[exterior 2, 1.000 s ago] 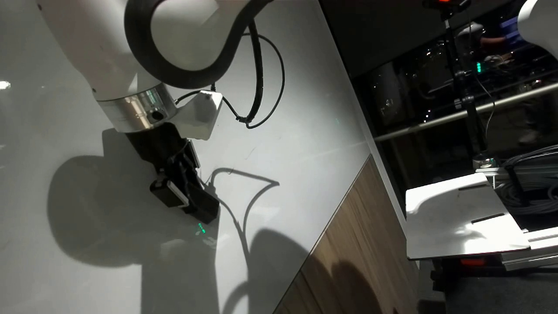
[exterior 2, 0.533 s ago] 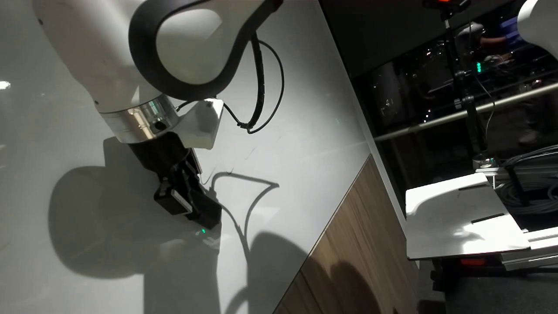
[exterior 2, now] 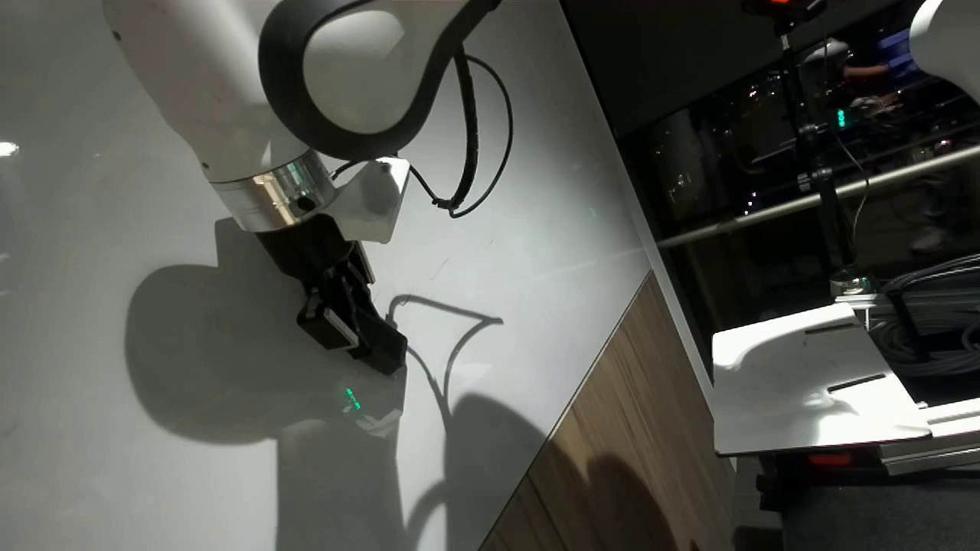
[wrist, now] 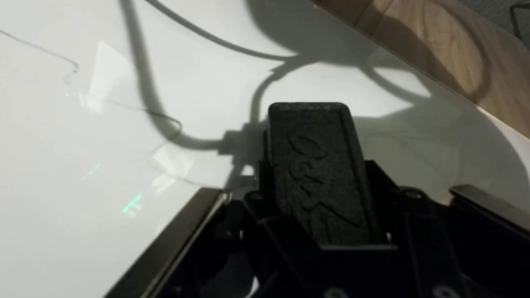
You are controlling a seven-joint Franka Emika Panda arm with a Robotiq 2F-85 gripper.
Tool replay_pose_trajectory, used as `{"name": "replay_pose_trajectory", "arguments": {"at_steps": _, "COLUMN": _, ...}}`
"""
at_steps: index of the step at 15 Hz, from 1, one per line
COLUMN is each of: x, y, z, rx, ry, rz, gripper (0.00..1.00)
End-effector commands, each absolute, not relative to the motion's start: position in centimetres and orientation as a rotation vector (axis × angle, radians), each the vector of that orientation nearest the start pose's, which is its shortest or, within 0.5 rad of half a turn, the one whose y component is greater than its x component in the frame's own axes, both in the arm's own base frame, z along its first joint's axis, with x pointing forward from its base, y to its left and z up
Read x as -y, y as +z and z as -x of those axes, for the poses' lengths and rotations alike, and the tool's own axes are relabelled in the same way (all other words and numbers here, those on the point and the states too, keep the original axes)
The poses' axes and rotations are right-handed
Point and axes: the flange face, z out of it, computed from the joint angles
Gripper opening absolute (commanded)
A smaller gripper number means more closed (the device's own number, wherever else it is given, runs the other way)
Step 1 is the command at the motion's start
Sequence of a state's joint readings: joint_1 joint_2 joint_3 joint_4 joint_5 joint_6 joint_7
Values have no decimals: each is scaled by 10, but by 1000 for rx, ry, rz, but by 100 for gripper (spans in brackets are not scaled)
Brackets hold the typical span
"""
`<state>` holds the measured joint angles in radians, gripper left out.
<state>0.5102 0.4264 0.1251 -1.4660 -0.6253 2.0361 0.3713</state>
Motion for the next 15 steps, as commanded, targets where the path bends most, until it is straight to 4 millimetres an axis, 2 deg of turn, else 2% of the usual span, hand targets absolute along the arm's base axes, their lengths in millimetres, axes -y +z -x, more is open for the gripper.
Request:
{"name": "replay_pose_trajectory", "arguments": {"at_steps": 1, "x": -322, "y": 488, "z": -609, "rx": 744, "ry": -792, "rz": 3403, "gripper": 30}}
{"name": "replay_pose_trajectory", "arguments": {"at_steps": 8, "x": -237, "y": 503, "z": -612, "rx": 543, "ry": -772, "rz": 3464, "gripper": 30}}
{"name": "replay_pose_trajectory", "arguments": {"at_steps": 15, "x": -166, "y": 498, "z": -616, "rx": 352, "ry": -748, "rz": 3511, "gripper": 30}}
